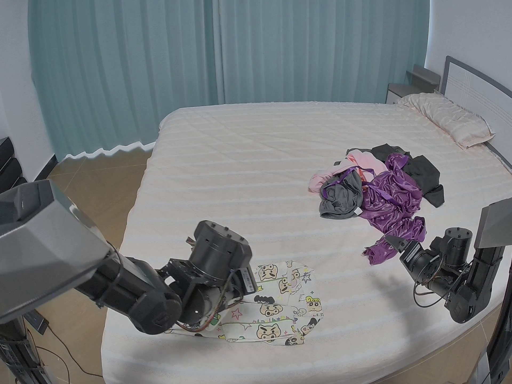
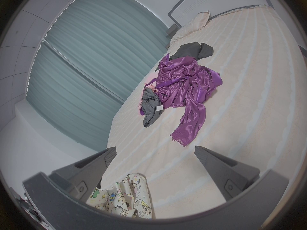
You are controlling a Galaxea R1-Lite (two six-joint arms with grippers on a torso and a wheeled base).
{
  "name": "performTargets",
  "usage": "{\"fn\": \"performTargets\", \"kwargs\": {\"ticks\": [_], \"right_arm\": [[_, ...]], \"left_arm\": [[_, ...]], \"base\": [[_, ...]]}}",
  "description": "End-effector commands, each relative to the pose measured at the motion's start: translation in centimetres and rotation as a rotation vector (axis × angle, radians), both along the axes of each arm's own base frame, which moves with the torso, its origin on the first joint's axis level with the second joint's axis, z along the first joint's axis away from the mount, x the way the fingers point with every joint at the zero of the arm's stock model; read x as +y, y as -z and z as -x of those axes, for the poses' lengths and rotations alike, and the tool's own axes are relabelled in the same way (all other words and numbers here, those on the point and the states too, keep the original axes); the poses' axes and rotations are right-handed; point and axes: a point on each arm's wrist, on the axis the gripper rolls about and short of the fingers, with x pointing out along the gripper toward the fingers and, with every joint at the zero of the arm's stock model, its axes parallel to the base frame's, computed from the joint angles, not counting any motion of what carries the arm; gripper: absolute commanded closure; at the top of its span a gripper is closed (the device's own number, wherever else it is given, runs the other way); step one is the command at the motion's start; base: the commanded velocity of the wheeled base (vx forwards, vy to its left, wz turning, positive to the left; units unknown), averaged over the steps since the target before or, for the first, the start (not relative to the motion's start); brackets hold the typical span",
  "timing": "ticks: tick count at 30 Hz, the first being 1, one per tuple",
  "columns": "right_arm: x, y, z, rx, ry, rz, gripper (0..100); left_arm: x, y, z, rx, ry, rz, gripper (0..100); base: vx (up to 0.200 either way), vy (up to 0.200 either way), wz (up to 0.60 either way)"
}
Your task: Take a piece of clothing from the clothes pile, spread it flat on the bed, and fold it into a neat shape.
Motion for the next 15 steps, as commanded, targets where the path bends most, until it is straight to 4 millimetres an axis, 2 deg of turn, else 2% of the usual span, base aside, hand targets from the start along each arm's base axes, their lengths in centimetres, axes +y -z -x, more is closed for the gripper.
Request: {"fn": "performTargets", "kwargs": {"ticks": [1,5,7,10,15], "right_arm": [[0.0,0.0,-0.1,-0.011,0.001,-0.001,0],[0.1,0.1,-0.1,-0.009,-0.003,0.0,0],[0.1,0.1,-0.1,-0.009,-0.003,0.0,0],[0.0,0.1,-0.1,-0.009,-0.001,0.0,0],[0.0,0.1,-0.1,-0.008,-0.001,0.0,0]], "left_arm": [[-2.9,0.6,1.2,0.003,0.068,0.025,100],[-3.9,0.5,1.7,-0.026,0.098,0.051,100],[-5.1,1.0,1.8,-0.086,0.125,0.103,100],[-5.5,1.9,1.6,-0.097,0.121,0.102,100],[-5.9,2.2,1.4,-0.138,0.094,0.112,100]], "base": [[0.0,0.0,0.0],[0.0,0.0,0.0],[0.0,0.0,0.0],[0.0,0.0,0.0],[0.0,0.0,0.0]]}}
